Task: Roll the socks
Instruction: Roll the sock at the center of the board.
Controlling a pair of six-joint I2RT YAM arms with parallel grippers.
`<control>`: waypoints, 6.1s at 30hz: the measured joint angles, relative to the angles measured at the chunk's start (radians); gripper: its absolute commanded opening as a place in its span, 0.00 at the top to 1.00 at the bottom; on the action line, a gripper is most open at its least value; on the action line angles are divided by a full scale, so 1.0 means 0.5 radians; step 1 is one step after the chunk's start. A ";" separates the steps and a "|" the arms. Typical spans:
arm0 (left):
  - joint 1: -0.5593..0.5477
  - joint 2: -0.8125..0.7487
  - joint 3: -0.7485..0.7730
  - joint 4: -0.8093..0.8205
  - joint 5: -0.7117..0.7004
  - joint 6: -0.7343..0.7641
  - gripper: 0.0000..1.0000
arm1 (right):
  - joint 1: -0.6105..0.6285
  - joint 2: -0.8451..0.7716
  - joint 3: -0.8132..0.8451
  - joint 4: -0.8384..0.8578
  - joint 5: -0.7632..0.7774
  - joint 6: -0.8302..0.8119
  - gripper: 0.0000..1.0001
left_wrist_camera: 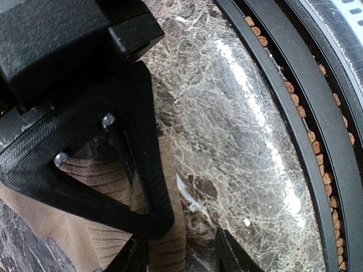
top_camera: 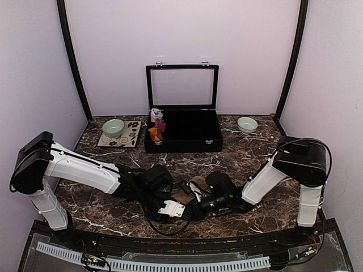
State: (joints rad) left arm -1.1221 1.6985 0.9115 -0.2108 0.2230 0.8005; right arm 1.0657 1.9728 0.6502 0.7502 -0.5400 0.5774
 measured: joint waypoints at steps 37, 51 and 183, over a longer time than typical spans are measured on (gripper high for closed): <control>0.101 0.255 0.153 0.085 0.111 0.018 0.60 | -0.040 -0.146 -0.033 -0.201 0.078 0.002 0.84; 0.101 0.290 0.191 0.099 0.156 -0.007 0.59 | -0.037 -0.195 -0.108 -0.163 0.099 0.003 0.85; 0.526 1.345 1.451 -1.490 1.620 0.184 0.99 | 0.343 -1.366 -0.616 -0.600 1.147 -1.186 0.41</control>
State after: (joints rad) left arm -0.8589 2.3711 1.6371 -0.9558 1.0328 0.8925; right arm 1.2369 1.2896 0.3420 0.4500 0.0338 -0.0158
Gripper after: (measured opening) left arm 0.061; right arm 0.642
